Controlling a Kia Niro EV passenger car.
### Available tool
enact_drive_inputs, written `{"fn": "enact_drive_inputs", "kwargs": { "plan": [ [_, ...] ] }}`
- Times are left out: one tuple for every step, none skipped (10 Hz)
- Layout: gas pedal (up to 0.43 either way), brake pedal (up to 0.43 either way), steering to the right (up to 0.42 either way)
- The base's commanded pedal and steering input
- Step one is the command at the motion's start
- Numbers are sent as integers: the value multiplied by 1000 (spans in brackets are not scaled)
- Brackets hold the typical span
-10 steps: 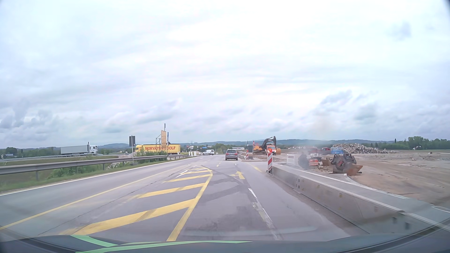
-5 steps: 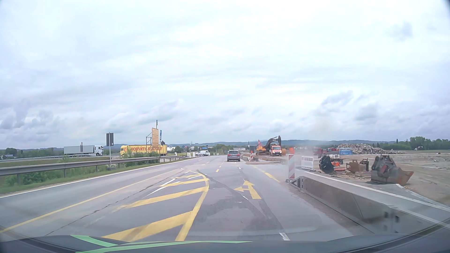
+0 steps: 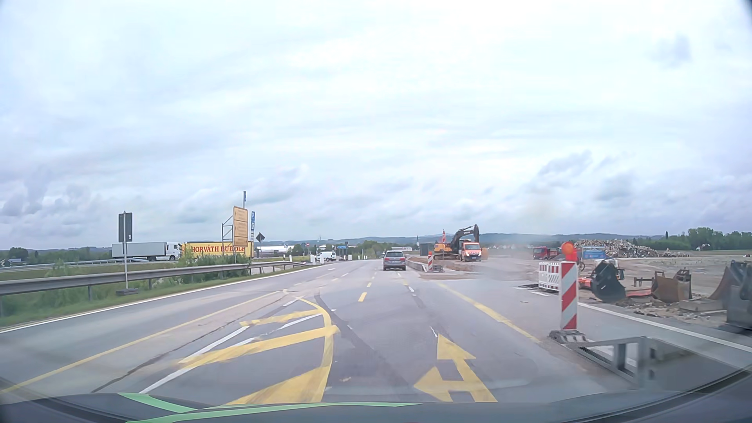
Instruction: Follow the waypoints while adhering to traffic rules and regulations
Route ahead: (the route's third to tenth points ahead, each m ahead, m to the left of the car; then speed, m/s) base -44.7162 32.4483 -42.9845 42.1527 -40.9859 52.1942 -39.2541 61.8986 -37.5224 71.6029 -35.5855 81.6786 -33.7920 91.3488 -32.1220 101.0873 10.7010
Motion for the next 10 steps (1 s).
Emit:
{"fn": "enact_drive_inputs", "kwargs": {
  "plan": [
    [0,0,-4],
    [0,0,-5],
    [0,0,-4],
    [0,0,-5],
    [0,0,-4],
    [0,0,-5],
    [0,0,-5],
    [0,0,-5],
    [0,0,-5],
    [0,12,-5]
  ]
}}
